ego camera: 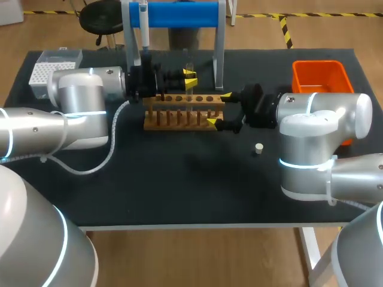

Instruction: Invert the test tube, pick up the pipette, mount the tip to pipette, aspirate from beaker and dispense into the tube, eject the tip, return the pipette, and cap with the stopper.

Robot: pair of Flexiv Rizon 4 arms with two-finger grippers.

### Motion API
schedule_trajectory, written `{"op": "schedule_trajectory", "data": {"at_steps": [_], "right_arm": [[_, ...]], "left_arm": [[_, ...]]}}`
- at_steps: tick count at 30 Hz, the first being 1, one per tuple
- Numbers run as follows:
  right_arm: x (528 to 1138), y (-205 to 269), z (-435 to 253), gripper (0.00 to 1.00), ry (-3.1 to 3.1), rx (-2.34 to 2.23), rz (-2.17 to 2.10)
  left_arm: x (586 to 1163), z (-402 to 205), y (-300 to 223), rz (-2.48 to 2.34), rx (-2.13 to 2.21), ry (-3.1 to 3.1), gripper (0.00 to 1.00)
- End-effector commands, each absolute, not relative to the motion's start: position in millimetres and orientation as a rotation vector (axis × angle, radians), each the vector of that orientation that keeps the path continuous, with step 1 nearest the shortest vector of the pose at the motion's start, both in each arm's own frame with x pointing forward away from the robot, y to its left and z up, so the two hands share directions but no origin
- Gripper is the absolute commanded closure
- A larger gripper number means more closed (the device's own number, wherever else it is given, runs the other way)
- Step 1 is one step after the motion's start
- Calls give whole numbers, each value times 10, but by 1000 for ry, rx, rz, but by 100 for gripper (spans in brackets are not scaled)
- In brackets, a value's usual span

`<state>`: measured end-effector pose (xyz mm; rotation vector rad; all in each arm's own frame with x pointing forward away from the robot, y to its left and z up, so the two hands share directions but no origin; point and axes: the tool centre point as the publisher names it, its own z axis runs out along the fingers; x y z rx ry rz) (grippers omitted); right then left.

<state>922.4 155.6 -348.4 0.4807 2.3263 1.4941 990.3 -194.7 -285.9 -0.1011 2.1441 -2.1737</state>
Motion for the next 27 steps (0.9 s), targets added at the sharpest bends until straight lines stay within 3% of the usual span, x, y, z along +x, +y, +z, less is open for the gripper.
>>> {"op": "schedule_trajectory", "data": {"at_steps": [1,9,15,27], "right_arm": [[9223,1557,-3489,0,2325,480,1495],[9223,1557,-3489,0,2325,480,1495],[9223,1557,-3489,0,2325,480,1495],[9223,1557,-3489,0,2325,480,1495]], "left_arm": [[9894,-2866,-1943,-2177,-113,2138,0],[9687,-2487,-1589,-2163,-195,2283,0],[9415,-2285,-896,-2050,-404,2394,0],[9415,-2285,-896,-2050,-404,2394,0]]}}
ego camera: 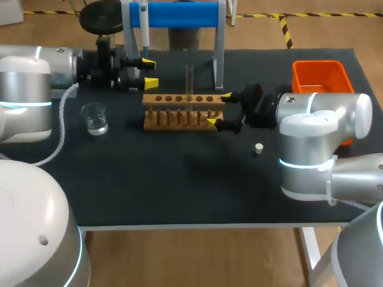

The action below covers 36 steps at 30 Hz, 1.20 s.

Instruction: Invert the test tube, pick up the pipette, mount the tip to pipette, aspirate from beaker and dispense into the tube, eject the tip, return the pipette, and cap with the stopper.

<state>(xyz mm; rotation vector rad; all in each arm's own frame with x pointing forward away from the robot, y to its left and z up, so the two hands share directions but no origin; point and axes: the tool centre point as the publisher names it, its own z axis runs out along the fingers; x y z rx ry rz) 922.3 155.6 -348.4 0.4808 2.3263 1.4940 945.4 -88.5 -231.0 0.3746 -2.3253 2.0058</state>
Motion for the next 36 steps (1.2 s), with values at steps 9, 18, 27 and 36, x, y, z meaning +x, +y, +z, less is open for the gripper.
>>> {"op": "schedule_trajectory", "data": {"at_steps": [9,18,27,36], "right_arm": [[9223,1557,-3489,0,2325,480,1495],[9223,1557,-3489,0,2325,480,1495],[9223,1557,-3489,0,2325,480,1495],[9223,1557,-3489,0,2325,480,1495]], "left_arm": [[9396,-2327,-858,1998,400,-2348,0],[8872,-2353,630,1969,1009,-2651,0],[8338,-2387,1735,1805,1569,-2761,0],[8384,-2470,2213,1663,1888,-2791,0]]}}
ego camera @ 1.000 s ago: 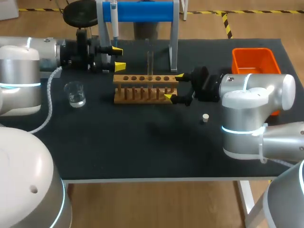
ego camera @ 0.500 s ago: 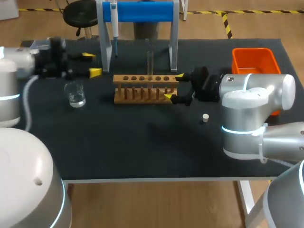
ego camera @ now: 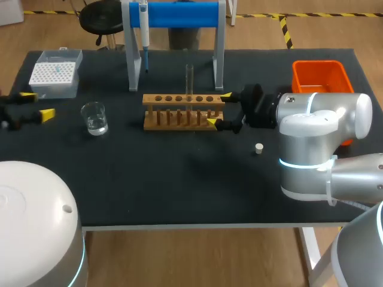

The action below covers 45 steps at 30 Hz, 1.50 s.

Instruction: Invert the test tube, pick up the pipette, mount the tip to pipette, aspirate from beaker and dispense into the tube, eject the tip, return the pipette, and cap with the stopper.

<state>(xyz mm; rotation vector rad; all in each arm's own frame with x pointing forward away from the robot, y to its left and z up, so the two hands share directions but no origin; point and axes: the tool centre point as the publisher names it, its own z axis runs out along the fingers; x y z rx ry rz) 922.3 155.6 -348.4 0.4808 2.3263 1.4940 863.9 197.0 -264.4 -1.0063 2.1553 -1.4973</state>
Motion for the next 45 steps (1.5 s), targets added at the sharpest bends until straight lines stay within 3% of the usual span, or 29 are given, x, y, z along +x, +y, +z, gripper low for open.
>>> {"op": "schedule_trajectory", "data": {"at_steps": [1,22,45], "right_arm": [[9223,1557,-3489,0,2325,480,1495],[9223,1557,-3489,0,2325,480,1495],[9223,1557,-3489,0,2325,480,1495]], "left_arm": [[8417,-2472,2238,-1103,-1273,1859,0],[9456,-2717,2187,-961,-1370,1781,0],[10191,-3115,2359,-924,-1449,1739,0]]}}
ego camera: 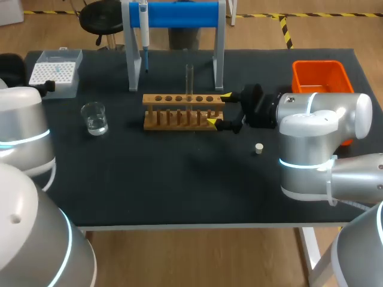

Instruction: Invert the test tube, pick up the pipette, mount the tip to pipette, aspirate from beaker and dispense into the tube, eject the tip, return the pipette, and cap with the stopper.

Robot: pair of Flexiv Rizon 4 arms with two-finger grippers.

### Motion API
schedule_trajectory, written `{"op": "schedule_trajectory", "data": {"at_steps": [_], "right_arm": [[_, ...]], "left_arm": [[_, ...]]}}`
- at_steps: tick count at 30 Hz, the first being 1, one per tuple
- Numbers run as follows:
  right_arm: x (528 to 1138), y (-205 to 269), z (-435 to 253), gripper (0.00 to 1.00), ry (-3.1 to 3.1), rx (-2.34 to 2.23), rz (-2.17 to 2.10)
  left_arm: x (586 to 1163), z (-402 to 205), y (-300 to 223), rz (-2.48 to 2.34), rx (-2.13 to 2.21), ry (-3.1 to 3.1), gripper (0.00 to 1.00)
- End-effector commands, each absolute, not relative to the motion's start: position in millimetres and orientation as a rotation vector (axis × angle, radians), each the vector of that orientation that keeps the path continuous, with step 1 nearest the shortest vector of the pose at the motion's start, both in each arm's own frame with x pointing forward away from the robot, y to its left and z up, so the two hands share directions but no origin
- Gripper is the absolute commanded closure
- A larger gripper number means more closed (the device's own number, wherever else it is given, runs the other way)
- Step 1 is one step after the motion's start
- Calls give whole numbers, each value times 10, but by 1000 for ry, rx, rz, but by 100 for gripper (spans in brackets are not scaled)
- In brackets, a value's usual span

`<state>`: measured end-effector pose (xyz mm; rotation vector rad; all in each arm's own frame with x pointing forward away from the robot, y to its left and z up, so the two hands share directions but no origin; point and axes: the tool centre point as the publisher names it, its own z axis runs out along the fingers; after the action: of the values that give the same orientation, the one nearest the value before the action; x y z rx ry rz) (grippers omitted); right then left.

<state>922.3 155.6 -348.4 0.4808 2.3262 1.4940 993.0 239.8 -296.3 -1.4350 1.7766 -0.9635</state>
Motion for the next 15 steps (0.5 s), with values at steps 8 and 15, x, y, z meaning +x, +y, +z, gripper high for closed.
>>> {"op": "schedule_trajectory", "data": {"at_steps": [8,15], "right_arm": [[9223,1557,-3489,0,2325,480,1495],[9223,1557,-3489,0,2325,480,1495]], "left_arm": [[10366,-3178,2383,-935,-1454,1739,0],[10407,-3185,2385,-916,-1468,1756,0]]}}
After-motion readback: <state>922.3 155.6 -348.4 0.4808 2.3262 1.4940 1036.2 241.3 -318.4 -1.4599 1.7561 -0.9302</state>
